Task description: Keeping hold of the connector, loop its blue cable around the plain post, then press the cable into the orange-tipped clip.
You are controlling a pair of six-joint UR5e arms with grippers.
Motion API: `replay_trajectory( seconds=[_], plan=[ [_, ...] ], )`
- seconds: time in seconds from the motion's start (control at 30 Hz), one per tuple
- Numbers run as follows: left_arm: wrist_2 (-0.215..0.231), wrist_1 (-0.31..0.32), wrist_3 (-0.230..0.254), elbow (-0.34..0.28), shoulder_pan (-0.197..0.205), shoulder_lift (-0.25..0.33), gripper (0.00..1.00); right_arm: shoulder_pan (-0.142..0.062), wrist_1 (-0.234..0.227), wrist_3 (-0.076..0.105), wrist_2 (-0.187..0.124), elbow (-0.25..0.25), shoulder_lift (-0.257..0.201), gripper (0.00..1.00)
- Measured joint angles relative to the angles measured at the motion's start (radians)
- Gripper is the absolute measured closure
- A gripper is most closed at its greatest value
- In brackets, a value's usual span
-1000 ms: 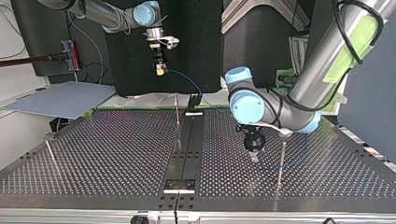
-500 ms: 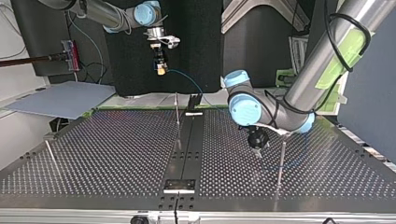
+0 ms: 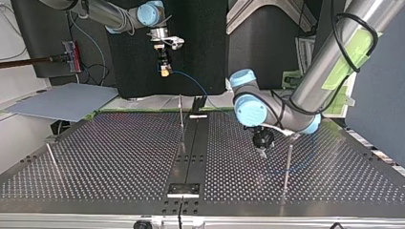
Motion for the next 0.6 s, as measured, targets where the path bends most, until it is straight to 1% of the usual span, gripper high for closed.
replay_trajectory(
  seconds=[0.1,0.17,0.23,0.33,0.47,0.6],
  plan=[
    [0.028,0.003,-0.022,-0.007,0.009,0.0,0.0,0.0,0.0,-0.001,0.0,0.0,0.0,1.0],
    [0.045,0.005,-0.025,-0.009,0.016,0.0,0.0,0.0,0.0,-0.001,0.0,0.0,0.0,1.0],
    [0.052,0.006,-0.023,-0.009,0.023,0.0,0.0,0.0,0.0,-0.002,0.0,0.0,0.0,1.0],
    [0.048,0.009,-0.017,-0.01,0.03,0.0,0.0,0.001,0.0,-0.002,0.0,0.0,0.0,1.0],
    [0.024,0.011,-0.005,-0.01,0.041,-0.001,0.0,0.001,-0.001,-0.002,0.0,0.0,0.0,1.0],
    [0.011,0.011,0.002,-0.01,0.047,-0.001,0.0,0.002,-0.001,-0.002,0.0,0.0,0.0,1.0]
  ],
)
